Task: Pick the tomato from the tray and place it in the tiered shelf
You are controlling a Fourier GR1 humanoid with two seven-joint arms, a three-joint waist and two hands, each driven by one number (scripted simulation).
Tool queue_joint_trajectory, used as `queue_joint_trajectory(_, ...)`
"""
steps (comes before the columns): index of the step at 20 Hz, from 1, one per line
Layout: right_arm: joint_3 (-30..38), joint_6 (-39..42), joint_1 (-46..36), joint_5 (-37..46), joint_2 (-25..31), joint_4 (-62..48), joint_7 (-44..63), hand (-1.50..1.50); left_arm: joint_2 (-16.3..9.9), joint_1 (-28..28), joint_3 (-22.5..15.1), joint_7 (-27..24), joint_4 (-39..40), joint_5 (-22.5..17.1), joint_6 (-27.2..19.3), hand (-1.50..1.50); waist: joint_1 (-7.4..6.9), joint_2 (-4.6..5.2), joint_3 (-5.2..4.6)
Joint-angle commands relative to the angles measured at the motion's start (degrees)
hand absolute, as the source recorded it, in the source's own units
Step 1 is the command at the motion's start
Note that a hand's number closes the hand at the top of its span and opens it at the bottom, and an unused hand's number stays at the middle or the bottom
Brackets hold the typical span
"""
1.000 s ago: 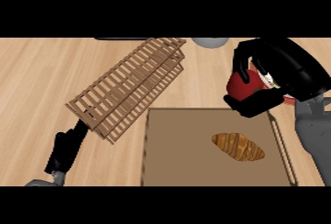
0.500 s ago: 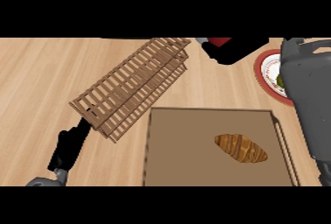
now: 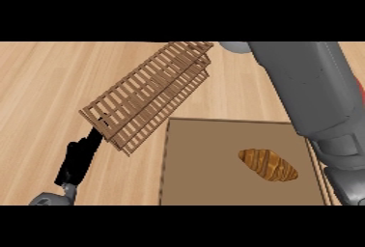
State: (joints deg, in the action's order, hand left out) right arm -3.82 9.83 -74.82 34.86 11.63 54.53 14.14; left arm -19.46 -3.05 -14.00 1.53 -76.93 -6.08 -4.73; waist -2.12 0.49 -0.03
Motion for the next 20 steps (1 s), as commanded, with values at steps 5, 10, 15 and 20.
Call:
queue_joint_trajectory(5, -1.1, -5.3, -9.8, 4.7, -5.9, -20.7, -7.8, 1.50, 0.7, -3.1, 0.0, 0.7, 1.3, 0.6, 2.1, 0.00, -0.73, 0.49, -0.07)
queue_joint_trajectory(10, -0.1, -9.0, -13.0, 5.6, -10.3, -29.2, -9.1, 1.50, 1.6, -3.0, 1.0, -2.7, 4.1, 0.7, 2.6, 0.00, -0.81, 0.69, -0.12)
queue_joint_trajectory(15, 1.1, -6.4, -14.2, 1.1, -11.5, -34.8, -10.9, 1.50, 2.4, -4.6, -0.8, 1.5, 0.8, 1.3, 2.9, 0.00, -2.74, 1.08, -0.13)
queue_joint_trajectory(20, 15.2, -0.5, -12.1, -16.8, -11.6, -36.5, -7.3, -1.50, 2.3, -3.3, -1.2, -0.8, 1.0, 1.7, 3.4, 0.00, -4.64, 1.14, -0.08)
